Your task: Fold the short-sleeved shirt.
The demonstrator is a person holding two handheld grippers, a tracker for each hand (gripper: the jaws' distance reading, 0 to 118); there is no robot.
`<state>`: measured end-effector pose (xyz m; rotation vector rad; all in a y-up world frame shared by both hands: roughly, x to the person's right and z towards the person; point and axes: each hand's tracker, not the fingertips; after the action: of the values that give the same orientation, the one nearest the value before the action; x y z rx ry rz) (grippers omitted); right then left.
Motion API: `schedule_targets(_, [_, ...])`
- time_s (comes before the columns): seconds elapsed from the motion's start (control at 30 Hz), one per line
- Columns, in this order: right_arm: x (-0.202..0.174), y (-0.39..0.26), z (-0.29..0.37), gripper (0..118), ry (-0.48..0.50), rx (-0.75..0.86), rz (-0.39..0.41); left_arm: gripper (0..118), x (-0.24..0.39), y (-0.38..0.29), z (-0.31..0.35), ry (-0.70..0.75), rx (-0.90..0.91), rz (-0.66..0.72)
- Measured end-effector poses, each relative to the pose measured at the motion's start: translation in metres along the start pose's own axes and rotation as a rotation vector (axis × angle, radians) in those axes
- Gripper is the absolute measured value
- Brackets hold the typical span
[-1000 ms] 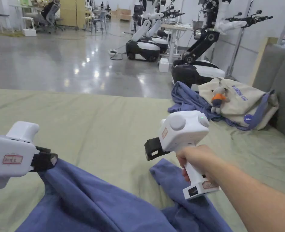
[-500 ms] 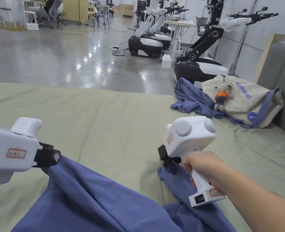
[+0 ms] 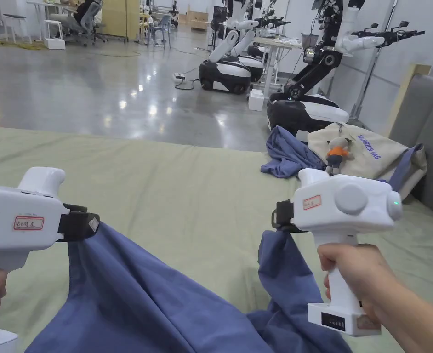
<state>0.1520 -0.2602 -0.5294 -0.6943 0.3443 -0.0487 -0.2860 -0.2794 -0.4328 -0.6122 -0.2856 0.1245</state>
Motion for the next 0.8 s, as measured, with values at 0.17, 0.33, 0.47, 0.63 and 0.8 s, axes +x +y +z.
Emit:
schedule_targets(0.17, [0.009,0.001,0.087,4,0.018,0.155,0.026,3,0.021,0.022,0.049,-0.046,0.125,0.04])
schedule_targets(0.33, [0.022,0.025,0.19,4,0.003,0.318,-0.012,3,0.037,0.062,0.113,-0.068,0.212,0.069])
schedule_targets(0.47, [0.026,0.05,0.266,4,-0.046,0.386,0.008,3,0.054,0.097,0.171,-0.081,0.296,0.033])
schedule_targets(0.63, [0.017,0.092,0.344,4,-0.077,0.492,-0.023,3,0.086,0.16,0.234,-0.092,0.386,-0.001])
schedule_targets(0.8, [-0.012,0.155,0.41,4,-0.097,0.58,0.03,3,0.129,0.239,0.286,-0.059,0.479,-0.099])
